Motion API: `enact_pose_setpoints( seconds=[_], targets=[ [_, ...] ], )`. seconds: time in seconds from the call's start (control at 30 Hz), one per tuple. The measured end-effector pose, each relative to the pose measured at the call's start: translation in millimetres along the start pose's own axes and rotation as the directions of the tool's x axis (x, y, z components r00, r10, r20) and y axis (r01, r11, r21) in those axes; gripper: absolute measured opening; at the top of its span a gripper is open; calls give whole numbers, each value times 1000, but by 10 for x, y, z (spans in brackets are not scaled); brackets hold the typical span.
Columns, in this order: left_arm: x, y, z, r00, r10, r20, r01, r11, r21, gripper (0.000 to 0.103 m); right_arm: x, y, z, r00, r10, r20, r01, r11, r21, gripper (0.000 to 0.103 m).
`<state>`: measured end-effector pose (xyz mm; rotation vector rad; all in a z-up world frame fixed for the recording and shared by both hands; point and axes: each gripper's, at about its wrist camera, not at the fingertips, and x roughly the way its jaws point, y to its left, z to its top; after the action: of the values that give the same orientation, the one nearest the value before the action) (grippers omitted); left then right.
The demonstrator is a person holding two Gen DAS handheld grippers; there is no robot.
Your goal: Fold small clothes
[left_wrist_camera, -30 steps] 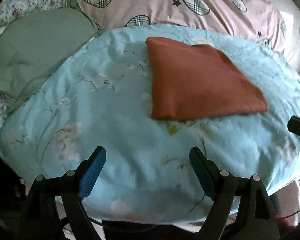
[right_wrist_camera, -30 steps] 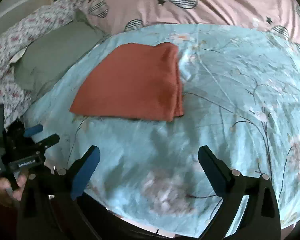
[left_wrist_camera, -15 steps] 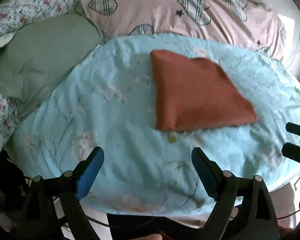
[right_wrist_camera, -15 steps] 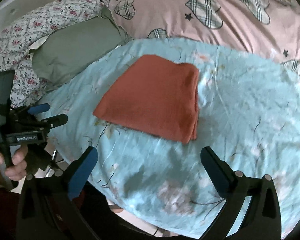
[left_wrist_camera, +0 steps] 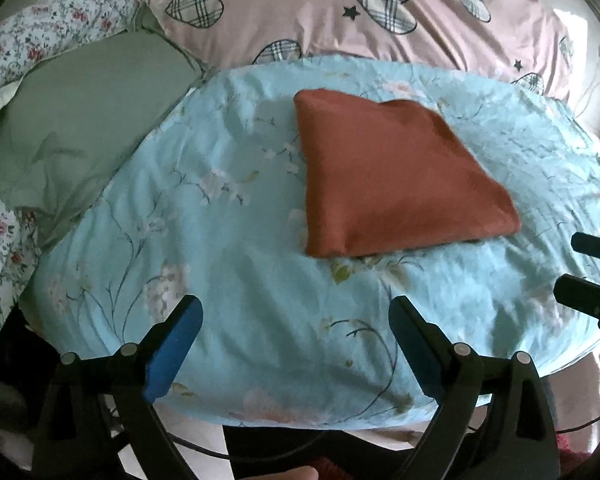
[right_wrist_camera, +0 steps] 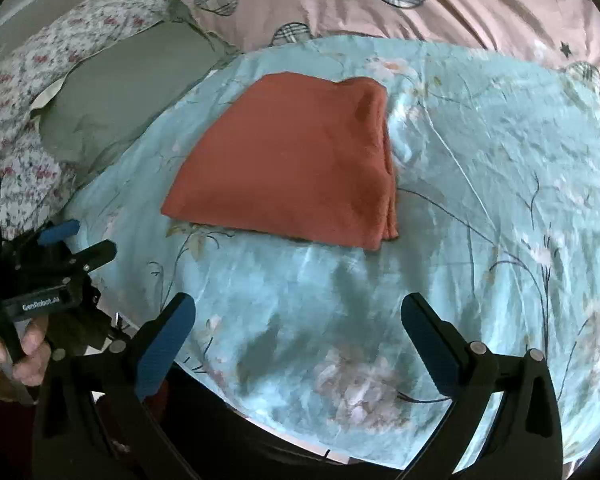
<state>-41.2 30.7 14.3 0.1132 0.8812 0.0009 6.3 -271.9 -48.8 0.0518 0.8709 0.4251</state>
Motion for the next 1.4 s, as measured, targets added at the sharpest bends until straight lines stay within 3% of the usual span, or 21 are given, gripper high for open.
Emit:
enact_pose_setpoints(
  seconds=[0.4,1.4],
  targets=[
    [134,84,-4,998,53,-34,-53,999,-6,95,-68,-90,70,999,-28,21,27,999,25,103],
    [-219,-7,136,996,-20,90,20,1000,-1,95,-130,188,122,997,38,65,-35,998,-52,103]
  ],
)
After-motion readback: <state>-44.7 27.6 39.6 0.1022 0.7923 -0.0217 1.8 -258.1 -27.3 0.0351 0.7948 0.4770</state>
